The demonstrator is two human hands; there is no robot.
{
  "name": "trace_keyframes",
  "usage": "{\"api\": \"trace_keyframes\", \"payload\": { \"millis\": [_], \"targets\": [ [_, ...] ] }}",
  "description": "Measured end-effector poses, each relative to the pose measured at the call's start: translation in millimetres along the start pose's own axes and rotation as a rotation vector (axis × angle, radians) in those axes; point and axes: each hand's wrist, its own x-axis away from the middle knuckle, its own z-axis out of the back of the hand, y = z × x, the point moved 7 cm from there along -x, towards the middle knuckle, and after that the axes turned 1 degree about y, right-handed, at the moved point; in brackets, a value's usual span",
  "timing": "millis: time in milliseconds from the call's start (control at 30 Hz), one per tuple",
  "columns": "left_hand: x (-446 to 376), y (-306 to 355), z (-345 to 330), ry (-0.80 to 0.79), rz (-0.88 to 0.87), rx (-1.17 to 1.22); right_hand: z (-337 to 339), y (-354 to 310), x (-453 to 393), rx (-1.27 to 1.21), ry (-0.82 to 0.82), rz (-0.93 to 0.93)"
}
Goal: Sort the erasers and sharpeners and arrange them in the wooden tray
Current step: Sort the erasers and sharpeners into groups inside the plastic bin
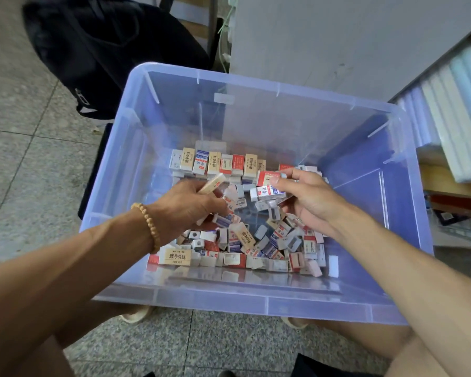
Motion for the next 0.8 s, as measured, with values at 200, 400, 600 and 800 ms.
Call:
{"api": "trace_keyframes", "payload": {
  "millis": [200,400,600,800],
  "targets": [
    [-9,2,-4,0.023,0.064,0.255,-30,-11,1,-0.074,-0.107,0.127],
    [-14,0,-10,-0.044,0.071,0.263,-31,-12,2,0.205,0.013,0.203],
    [-9,6,-12,-0.061,0.014,0.446,-36,-8,5,0.239,0.034,0.194],
    [-4,0,8,0.089,0.05,0.374,-50,-7,7,0.169,-0.024,0.143]
  ]
}}
